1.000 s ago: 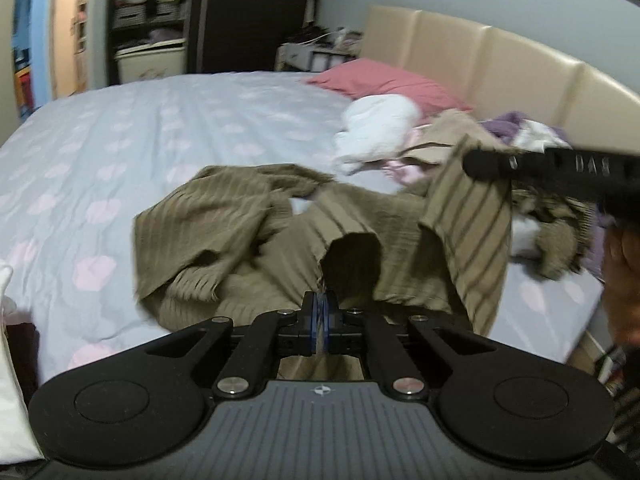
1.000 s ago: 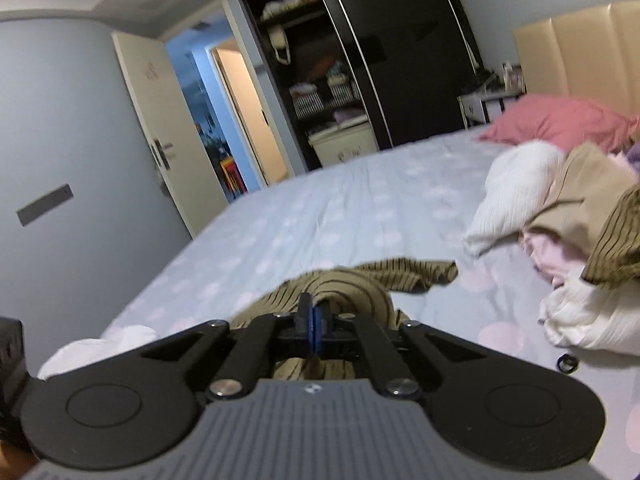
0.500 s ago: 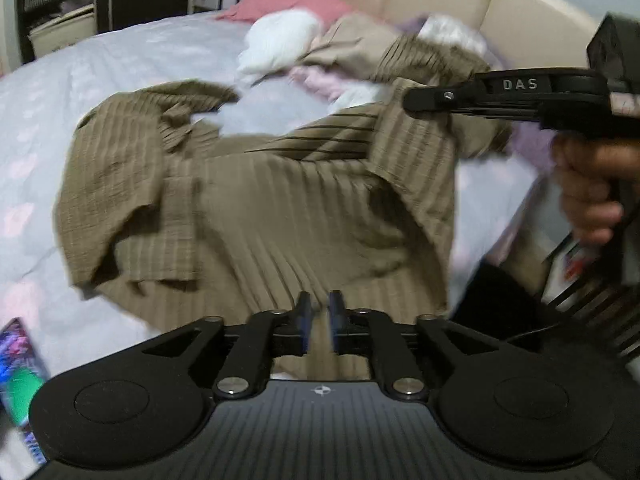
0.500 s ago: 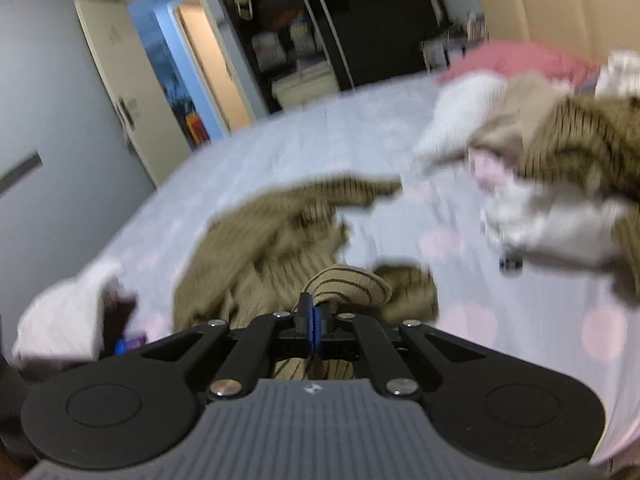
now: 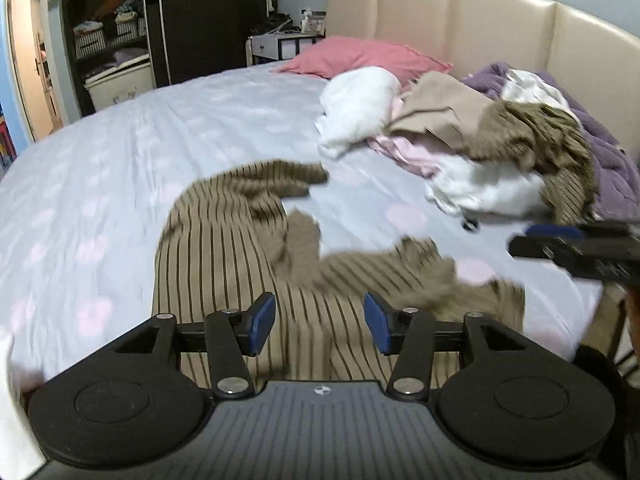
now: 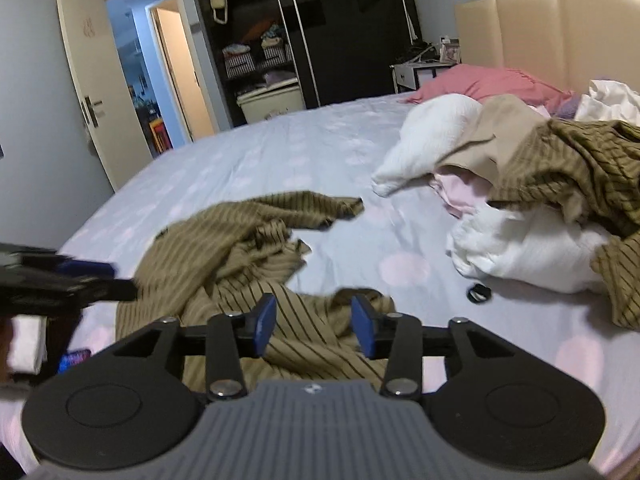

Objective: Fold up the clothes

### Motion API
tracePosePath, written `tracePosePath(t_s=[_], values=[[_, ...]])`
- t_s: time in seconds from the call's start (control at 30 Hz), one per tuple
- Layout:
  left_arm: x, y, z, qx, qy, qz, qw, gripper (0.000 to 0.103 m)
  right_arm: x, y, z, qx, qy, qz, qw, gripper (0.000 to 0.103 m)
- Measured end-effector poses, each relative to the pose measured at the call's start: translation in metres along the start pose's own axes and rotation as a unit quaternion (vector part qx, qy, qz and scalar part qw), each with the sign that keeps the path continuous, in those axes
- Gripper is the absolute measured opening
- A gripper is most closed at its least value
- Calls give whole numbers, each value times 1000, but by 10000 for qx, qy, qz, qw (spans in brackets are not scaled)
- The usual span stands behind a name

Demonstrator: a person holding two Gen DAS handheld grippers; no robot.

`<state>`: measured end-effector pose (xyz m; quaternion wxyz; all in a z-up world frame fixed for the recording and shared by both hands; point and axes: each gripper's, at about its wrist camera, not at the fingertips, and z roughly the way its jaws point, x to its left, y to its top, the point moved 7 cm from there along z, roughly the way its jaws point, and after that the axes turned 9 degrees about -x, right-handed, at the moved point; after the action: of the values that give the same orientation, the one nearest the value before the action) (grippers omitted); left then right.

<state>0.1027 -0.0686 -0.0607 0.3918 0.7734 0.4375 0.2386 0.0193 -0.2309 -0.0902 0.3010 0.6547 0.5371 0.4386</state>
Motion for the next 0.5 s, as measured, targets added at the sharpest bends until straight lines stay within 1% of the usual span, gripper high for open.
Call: tracePosePath(t_s=[0.07,0.17,0.3,0.37,0.4,0.5], values=[[3,14,16,-59,67,73,9999,48,2,6,6,-91,17,-29,10000,49],[-2,19,53,116,157,432,9989,48,5,12,16,-172,55,-67,9998,52],[-6,10,100,448,354,1052,9928,48,9,4,40,69,184,-132,9997,57],[-2,2,118,598,434,1203,9900,48,10,0,54,187,219,-192,9994,58],[-1,0,126,653,433,1252,9890,47,9,-3,60,241,231,-214,9992,58],[0,-5,143,705,157,1426,9871,44,8,-10,79,404,245,-254,9986,60]])
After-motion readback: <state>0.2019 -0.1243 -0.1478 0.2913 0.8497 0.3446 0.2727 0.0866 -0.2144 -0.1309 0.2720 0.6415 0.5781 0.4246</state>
